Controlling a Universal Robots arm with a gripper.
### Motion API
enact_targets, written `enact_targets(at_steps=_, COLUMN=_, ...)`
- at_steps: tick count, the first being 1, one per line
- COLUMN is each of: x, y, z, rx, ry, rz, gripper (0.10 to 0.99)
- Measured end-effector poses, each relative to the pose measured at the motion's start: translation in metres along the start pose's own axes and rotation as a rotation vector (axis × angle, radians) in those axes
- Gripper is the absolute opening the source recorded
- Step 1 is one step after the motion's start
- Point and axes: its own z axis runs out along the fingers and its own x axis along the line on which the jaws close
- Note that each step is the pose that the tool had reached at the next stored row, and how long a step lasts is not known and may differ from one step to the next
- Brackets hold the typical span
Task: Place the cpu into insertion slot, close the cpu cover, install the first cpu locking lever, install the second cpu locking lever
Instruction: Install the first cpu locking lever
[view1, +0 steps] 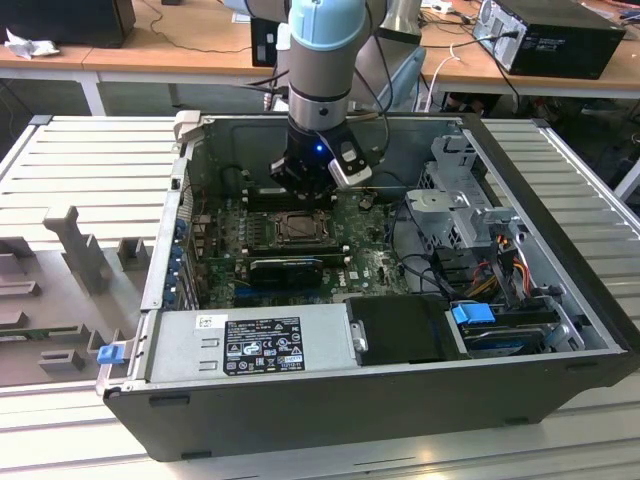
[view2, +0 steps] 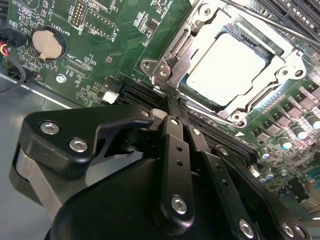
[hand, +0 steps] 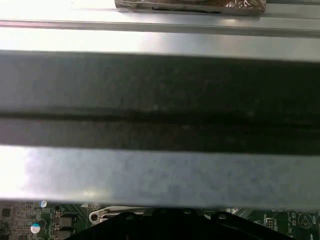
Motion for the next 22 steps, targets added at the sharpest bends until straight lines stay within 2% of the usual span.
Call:
enact_targets(at_steps=7, x=-0.0001, y=-0.0002, z=0.0022, rx=0.011, ry=0.0002, rz=0.000, gripper=0.106)
enact_targets(at_steps=13, x=-0.0002, y=0.0000, z=0.0026, rx=0.011, ry=0.0001, rz=0.000, gripper=0.106)
enact_targets(at_steps=15, x=-0.0003, y=0.0005, z=0.0005, rx=0.011, ry=-0.0001, rz=0.000, gripper=0.106)
enact_targets(at_steps=19, x=-0.0004, y=0.0026, z=-0.0125, rx=0.019, ry=0.0004, rz=0.000, gripper=0.106)
enact_targets(at_steps=22, x=-0.0003, y=0.0021, z=-0.0130, rx=0.020, ry=0.0004, rz=0.000, gripper=0.106)
